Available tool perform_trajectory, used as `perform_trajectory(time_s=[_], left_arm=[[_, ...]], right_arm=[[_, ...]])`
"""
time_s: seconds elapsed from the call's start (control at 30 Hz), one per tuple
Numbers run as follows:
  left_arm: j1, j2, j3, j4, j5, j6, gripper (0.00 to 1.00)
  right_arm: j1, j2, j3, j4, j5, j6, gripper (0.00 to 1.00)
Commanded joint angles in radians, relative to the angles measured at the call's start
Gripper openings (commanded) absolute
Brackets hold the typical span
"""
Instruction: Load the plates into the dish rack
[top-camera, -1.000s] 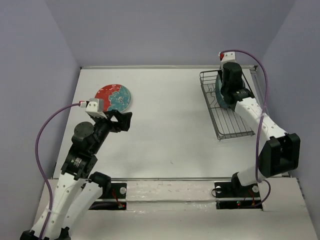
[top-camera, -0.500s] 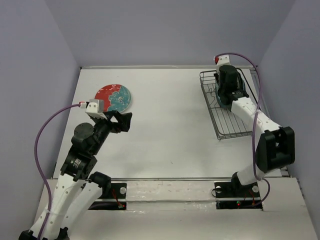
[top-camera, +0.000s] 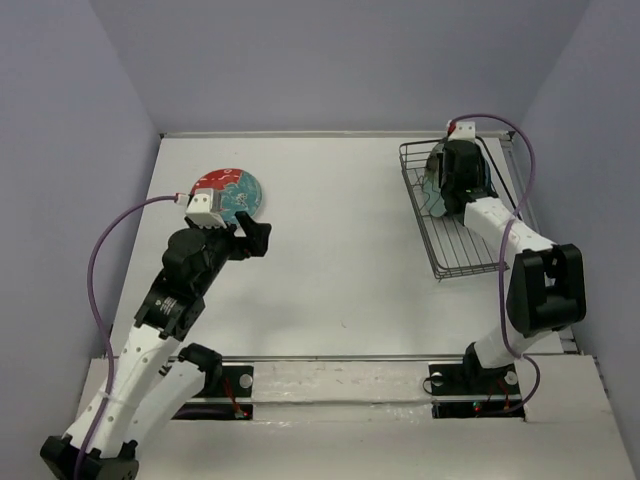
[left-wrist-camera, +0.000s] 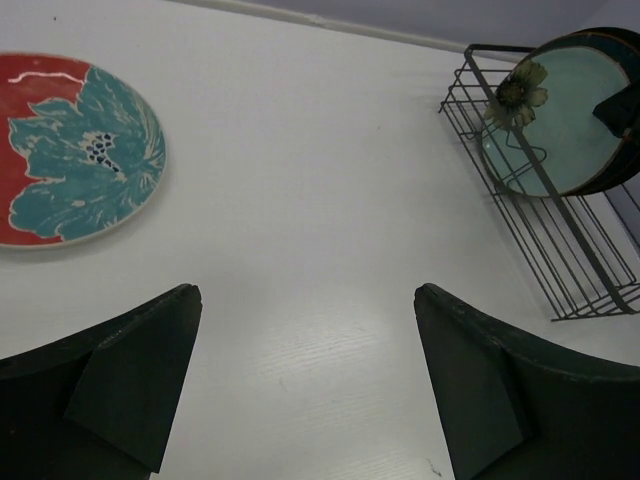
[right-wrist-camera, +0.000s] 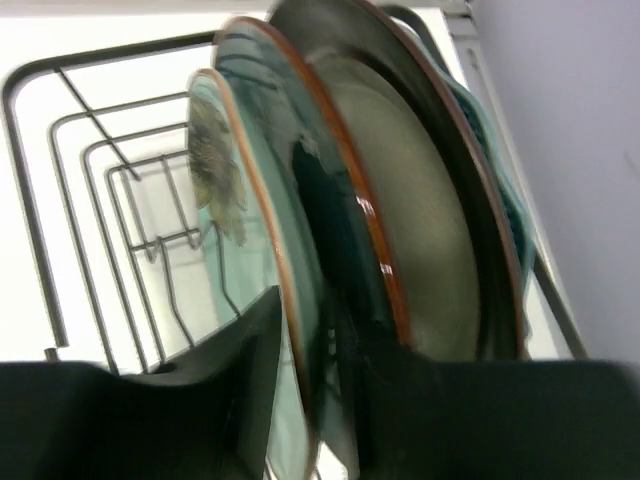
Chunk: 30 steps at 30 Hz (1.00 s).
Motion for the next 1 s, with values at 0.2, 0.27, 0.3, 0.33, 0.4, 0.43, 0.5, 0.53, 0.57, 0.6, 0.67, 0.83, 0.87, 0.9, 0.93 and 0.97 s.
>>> perform_trajectory(time_s=[0.2, 0.27, 0.3, 0.33, 0.4, 0.43, 0.5, 0.53, 0.57, 0.6, 0.67, 0.83, 0.87, 0.9, 0.93, 0.97], left_arm=[[0.159, 0.139, -0.005, 0.062, 0.081, -0.175, 0.99], [0.167, 0.132, -0.044, 0.123, 0.089, -0.261, 0.99], [0.167, 0.127, -0.057, 0.160, 0.082, -0.292, 0.99], [0.167, 0.130, -0.086, 0.183, 0.068, -0.322, 0.98], [0.169, 0.165, -0.113, 0.258, 0.029, -0.409, 0.98], [0.169, 0.184, -0.134, 0.280, 0.003, -0.437, 0.98], [0.170, 0.262, -0.137, 0.332, -0.044, -0.499, 0.99], [0.175, 0.286, -0.134, 0.348, -0.070, -0.517, 0.99], [0.178, 0.311, -0.134, 0.363, -0.084, -0.531, 0.99], [0.178, 0.348, -0.136, 0.377, -0.101, -0.549, 0.99], [0.196, 0.403, -0.145, 0.429, -0.119, -0.601, 0.99], [0.228, 0.546, -0.107, 0.437, -0.251, -0.638, 0.98], [0.241, 0.569, -0.108, 0.453, -0.258, -0.652, 0.97], [0.261, 0.613, -0.111, 0.464, -0.268, -0.663, 0.97], [0.273, 0.633, -0.113, 0.476, -0.274, -0.672, 0.97], [0.302, 0.673, -0.110, 0.480, -0.273, -0.687, 0.97]], right_arm=[[0.024, -0.112, 0.033, -0.004, -0.053, 0.194, 0.86], [0.035, -0.144, 0.043, -0.048, -0.074, 0.206, 0.86], [0.044, -0.160, 0.048, -0.059, -0.079, 0.224, 0.87], [0.044, -0.193, 0.057, -0.086, -0.090, 0.238, 0.87], [0.065, -0.230, 0.060, -0.108, -0.125, 0.270, 0.87], [0.075, -0.267, 0.054, -0.112, -0.137, 0.284, 0.88], [0.089, -0.319, 0.042, -0.123, -0.239, 0.324, 0.88], [0.101, -0.334, 0.027, -0.126, -0.282, 0.341, 0.89], [0.113, -0.351, 0.013, -0.129, -0.324, 0.358, 0.89], [0.154, -0.368, -0.002, -0.126, -0.355, 0.376, 0.89], [0.206, -0.423, -0.059, -0.111, -0.387, 0.378, 0.91], [0.299, -0.535, -0.197, -0.039, -0.488, 0.442, 0.91], [0.299, -0.551, -0.214, -0.031, -0.523, 0.450, 0.91], [0.311, -0.574, -0.245, -0.022, -0.557, 0.461, 0.91], [0.322, -0.581, -0.257, -0.022, -0.570, 0.462, 0.91], [0.322, -0.588, -0.263, -0.022, -0.579, 0.461, 0.91]])
